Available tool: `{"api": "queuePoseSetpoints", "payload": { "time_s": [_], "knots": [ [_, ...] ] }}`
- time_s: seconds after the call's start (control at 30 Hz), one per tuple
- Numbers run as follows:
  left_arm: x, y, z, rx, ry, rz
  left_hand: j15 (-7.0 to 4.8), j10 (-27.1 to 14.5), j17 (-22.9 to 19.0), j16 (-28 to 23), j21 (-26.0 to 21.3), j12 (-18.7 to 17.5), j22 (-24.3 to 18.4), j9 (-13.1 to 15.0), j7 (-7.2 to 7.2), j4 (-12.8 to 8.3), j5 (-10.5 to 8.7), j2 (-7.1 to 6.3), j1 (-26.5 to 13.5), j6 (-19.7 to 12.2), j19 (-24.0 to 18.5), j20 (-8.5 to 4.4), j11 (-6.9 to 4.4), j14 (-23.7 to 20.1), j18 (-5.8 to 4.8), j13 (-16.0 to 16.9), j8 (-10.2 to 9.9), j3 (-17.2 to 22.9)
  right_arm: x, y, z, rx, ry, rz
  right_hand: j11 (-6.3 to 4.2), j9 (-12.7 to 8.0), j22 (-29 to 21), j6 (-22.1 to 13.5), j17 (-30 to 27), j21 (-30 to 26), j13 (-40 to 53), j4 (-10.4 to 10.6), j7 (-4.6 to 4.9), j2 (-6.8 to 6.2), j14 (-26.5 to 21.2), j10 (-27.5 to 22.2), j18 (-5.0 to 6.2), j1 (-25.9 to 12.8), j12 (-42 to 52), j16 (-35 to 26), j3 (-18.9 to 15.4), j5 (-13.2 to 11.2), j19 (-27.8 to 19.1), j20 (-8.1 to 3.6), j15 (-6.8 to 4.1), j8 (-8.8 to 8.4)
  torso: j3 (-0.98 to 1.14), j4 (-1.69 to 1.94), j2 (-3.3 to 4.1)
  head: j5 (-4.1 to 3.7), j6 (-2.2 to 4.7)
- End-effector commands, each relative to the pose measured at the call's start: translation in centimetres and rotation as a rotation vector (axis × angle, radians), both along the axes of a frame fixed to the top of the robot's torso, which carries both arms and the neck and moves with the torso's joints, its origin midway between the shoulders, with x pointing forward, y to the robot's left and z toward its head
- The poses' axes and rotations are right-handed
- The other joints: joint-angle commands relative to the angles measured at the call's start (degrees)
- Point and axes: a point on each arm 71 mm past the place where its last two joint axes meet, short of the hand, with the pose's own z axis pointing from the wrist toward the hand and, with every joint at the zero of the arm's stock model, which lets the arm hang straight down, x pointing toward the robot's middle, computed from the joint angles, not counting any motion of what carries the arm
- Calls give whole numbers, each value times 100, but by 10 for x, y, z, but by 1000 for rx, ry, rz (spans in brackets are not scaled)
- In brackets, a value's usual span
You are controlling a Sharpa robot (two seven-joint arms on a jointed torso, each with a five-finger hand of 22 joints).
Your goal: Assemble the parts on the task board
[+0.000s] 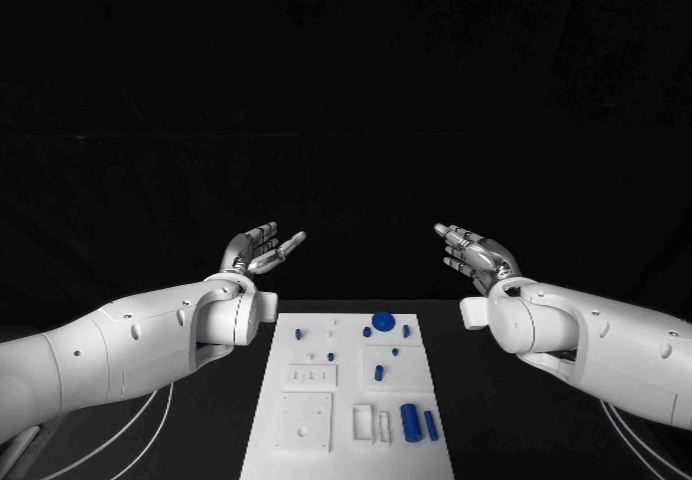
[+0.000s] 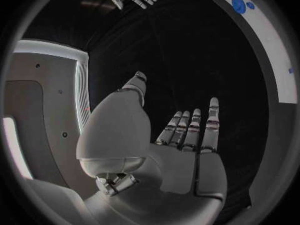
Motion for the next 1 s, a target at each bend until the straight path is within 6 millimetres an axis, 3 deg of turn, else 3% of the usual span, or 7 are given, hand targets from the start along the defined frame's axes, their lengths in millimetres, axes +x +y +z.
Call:
{"api": "queuePoseSetpoints", "payload": {
  "time_s": [0.03,0.2,0.43,0.57,0.7,0.8,1.0],
  "knots": [
    [7,-2,2,1,39,-56,17,134,15,34,46,42,15,13,32,74,48,-39,284,130,159,38,29,135,132,16,41,23,5,6,-1,-14,89,191,44,15,17,145,19,36,17,-111,381,40,202,204,130,318,35,30,3,106,108,66,55,39,1,0,2,0,-2],
    [9,-1,3,5,38,-55,64,201,16,35,86,45,41,15,96,74,49,-14,308,171,392,30,102,164,163,19,44,47,11,0,2,-29,113,224,91,28,35,412,34,60,36,-247,429,182,536,541,168,712,43,40,-160,31,320,44,113,54,1,0,2,0,-2],
    [7,-6,4,-14,44,-104,141,761,48,74,158,78,72,44,258,49,58,171,449,639,829,1,277,789,259,45,87,191,17,-8,10,-230,-42,239,-14,102,135,1826,123,257,112,-795,345,397,2342,2234,223,1868,129,138,-524,132,1700,-160,26,135,-16,30,15,49,-104],
    [6,-5,5,-6,33,-117,296,2002,152,336,448,131,172,93,349,-189,105,587,654,1598,1404,-325,374,2765,195,91,152,366,18,-5,11,-371,-123,259,-221,143,202,2955,200,489,177,-1136,218,297,4167,3742,184,1923,174,200,181,-316,2960,-382,-214,162,-21,25,9,73,-114],
    [2,-3,5,10,28,-140,-30,3638,164,403,779,186,244,155,229,-959,247,1073,632,3144,1989,-815,216,3611,-208,133,200,270,19,5,11,-577,-223,315,-440,203,229,4246,222,738,181,-1336,113,14,5103,4563,108,1646,193,203,1184,-352,4051,-746,-561,216,-15,23,33,109,-134],
    [-1,-3,6,11,29,-173,-277,4159,222,596,1059,176,357,157,121,-1135,287,1200,668,3374,2379,-1071,21,4194,-260,133,216,339,18,17,8,-744,-265,386,-518,208,236,4380,266,841,186,-1355,83,-124,5631,4780,63,1571,200,228,1470,-342,4541,-974,-752,224,-14,38,62,119,-164],
    [-13,-8,12,-11,11,-286,-446,4256,254,656,1478,166,589,156,117,-1353,293,1242,702,3434,2534,-1345,-32,4625,-410,136,196,468,17,39,5,-1056,-358,463,-748,213,514,4651,690,1538,189,-1459,-23,-269,7167,5176,237,1772,204,777,1223,-659,6044,-1520,-1283,234,-63,139,193,46,-191]
  ]
}}
